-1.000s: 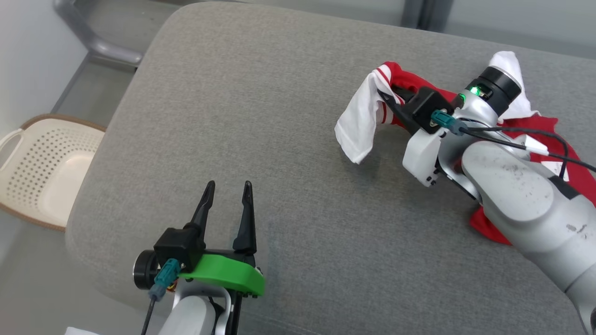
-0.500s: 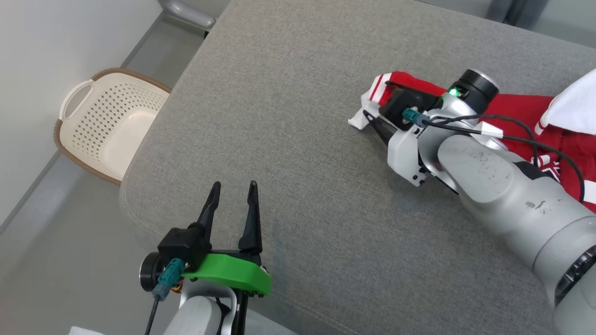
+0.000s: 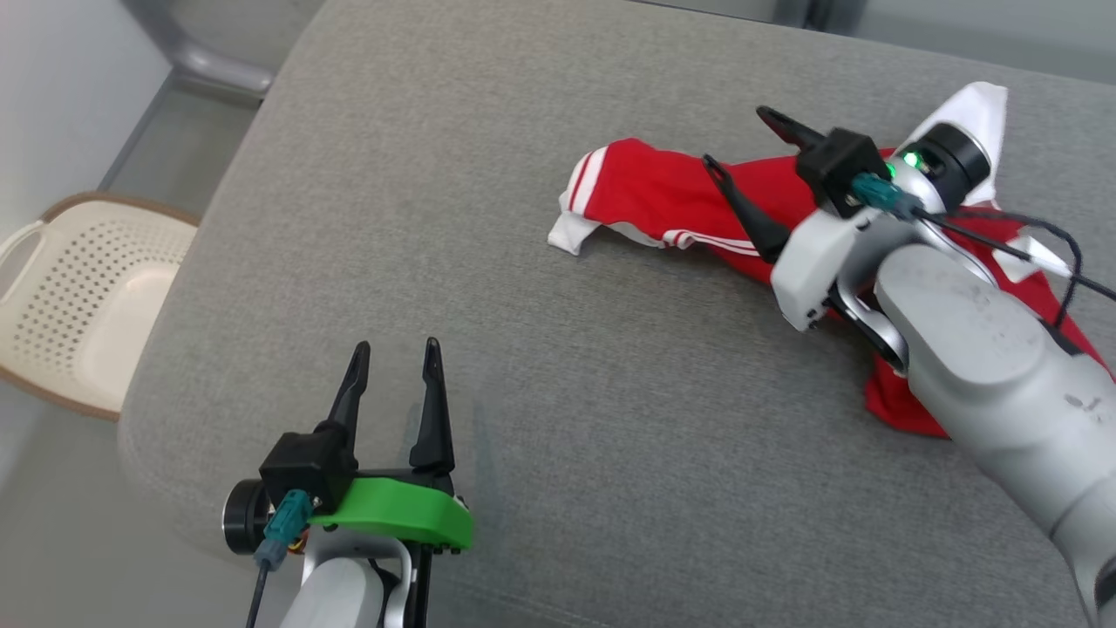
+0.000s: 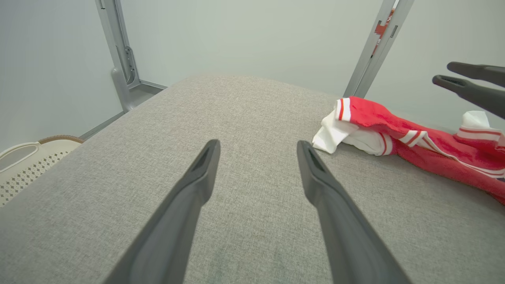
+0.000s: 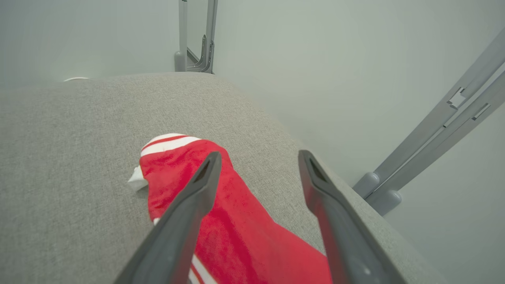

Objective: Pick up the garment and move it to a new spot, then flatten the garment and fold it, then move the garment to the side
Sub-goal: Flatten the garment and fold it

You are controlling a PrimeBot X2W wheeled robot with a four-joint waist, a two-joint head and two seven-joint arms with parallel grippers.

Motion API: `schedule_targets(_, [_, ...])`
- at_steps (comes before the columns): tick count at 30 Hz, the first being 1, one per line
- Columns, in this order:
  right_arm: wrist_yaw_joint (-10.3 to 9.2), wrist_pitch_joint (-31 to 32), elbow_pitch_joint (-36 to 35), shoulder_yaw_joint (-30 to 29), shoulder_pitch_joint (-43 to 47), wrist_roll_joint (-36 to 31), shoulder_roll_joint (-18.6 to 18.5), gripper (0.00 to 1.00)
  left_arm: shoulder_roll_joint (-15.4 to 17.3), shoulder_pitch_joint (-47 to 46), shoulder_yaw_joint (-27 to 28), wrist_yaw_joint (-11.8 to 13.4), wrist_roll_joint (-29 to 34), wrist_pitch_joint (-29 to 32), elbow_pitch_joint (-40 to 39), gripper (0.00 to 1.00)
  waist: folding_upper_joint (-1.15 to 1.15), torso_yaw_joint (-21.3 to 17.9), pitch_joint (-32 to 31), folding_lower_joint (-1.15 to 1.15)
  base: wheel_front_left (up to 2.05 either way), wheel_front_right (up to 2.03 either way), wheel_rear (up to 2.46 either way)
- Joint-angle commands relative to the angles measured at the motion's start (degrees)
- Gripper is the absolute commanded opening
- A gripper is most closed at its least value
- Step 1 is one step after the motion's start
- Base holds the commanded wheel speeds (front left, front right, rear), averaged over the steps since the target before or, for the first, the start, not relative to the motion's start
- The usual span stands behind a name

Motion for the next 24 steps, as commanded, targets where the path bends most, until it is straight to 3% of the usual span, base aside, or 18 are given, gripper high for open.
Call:
schedule_targets(1, [-0.08, -0.13, -2.87, -3.41, 4.24, -1.26, -1.43, 1.0, 0.22, 0.94, 0.49, -0.18, 0.56, -0.16, -0.04, 1.0, 0.0, -6.48, -3.47, 0.0, 0.0, 0.0, 0.0])
schedule_targets(7, [-0.08, -0.14, -17.05, -20.95, 23.66, -9.47, -3.2, 1.0, 0.23, 1.98, 1.73, -0.66, 1.9, -0.16, 0.02, 1.0, 0.0, -10.23, -4.57, 0.0, 0.0, 0.0, 0.0])
schedule_targets(12, [-0.08, -0.15, -26.17, -34.03, 39.25, -17.66, 1.32, 1.0, 0.23, 2.69, 2.47, -1.14, 2.71, -0.17, 0.13, 1.0, 0.0, -12.24, -4.85, 0.0, 0.0, 0.0, 0.0])
schedule_targets(17, [-0.08, -0.15, -28.78, -39.81, 45.8, -23.07, 6.48, 1.0, 0.22, 2.75, 2.74, -1.66, 2.8, -0.16, 0.44, 1.0, 0.0, -13.14, -4.87, 0.0, 0.0, 0.0, 0.0])
schedule_targets(24, [-0.09, -0.15, -23.52, -43.81, 43.78, -29.95, 9.2, 1.0, 0.22, 1.81, 2.31, -2.28, 3.23, -0.16, 1.0, 1.0, 0.0, -12.59, -4.59, 0.0, 0.0, 0.0, 0.0])
